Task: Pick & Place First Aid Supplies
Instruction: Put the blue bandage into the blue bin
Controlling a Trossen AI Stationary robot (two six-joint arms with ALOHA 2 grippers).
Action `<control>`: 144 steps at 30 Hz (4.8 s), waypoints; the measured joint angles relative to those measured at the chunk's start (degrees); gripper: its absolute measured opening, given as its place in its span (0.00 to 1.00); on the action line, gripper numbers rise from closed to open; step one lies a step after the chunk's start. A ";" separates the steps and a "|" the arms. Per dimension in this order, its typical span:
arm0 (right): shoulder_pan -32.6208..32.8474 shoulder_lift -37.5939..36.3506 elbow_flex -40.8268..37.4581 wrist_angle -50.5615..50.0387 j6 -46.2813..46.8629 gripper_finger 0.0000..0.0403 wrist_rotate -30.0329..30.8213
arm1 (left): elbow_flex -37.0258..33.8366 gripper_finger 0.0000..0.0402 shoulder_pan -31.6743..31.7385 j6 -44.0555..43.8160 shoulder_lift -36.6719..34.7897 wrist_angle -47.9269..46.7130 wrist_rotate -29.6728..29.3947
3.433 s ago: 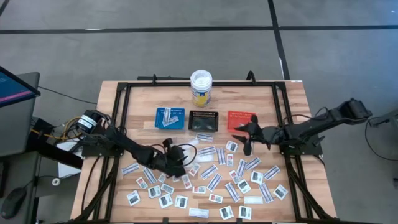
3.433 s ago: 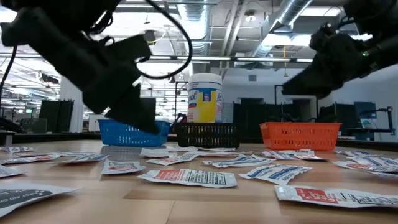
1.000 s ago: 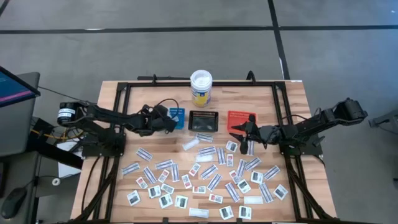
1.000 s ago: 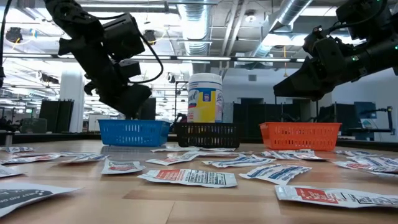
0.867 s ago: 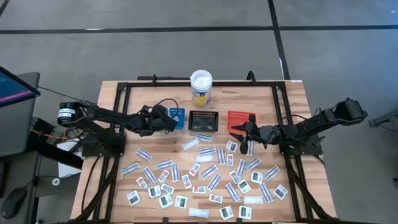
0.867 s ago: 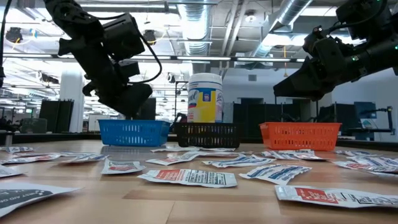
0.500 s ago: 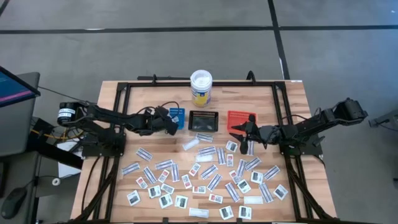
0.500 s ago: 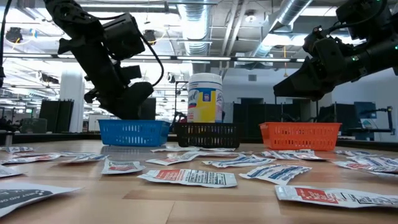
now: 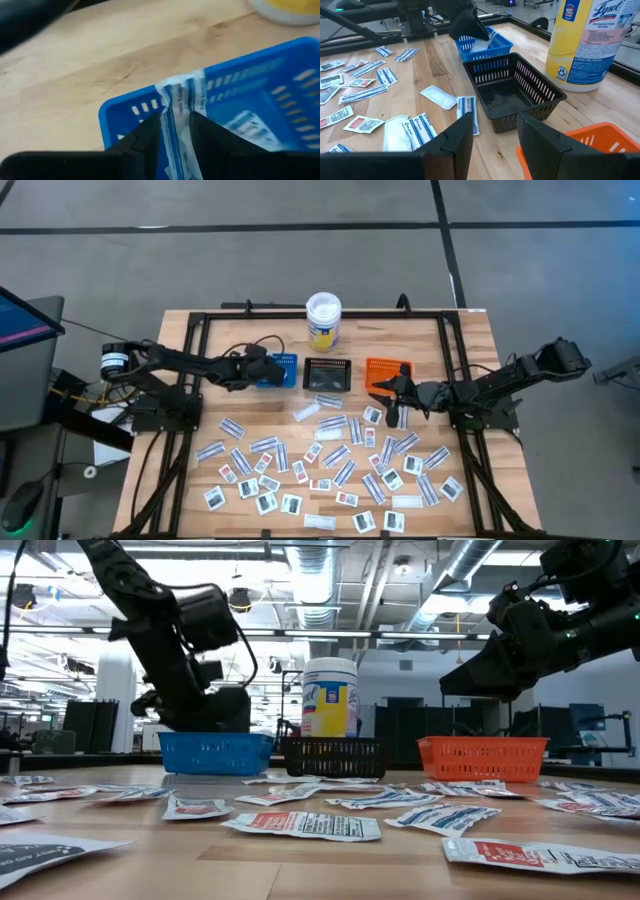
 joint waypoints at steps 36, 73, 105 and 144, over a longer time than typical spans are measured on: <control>0.08 -0.02 0.01 1.14 -0.02 0.36 -3.43 | 0.00 0.35 -31.74 25.20 10.74 37.45 6.28; 0.10 0.00 0.02 -1.33 0.00 0.36 -3.44 | 0.59 0.01 -27.83 22.43 19.21 39.15 6.18; 0.09 0.00 0.00 -0.70 0.00 0.36 -3.04 | 0.15 0.19 -29.04 18.82 19.81 33.12 4.98; 0.04 0.00 0.02 -0.14 -0.02 0.36 -3.00 | 1.11 0.23 -12.30 15.96 -5.56 2.76 -5.50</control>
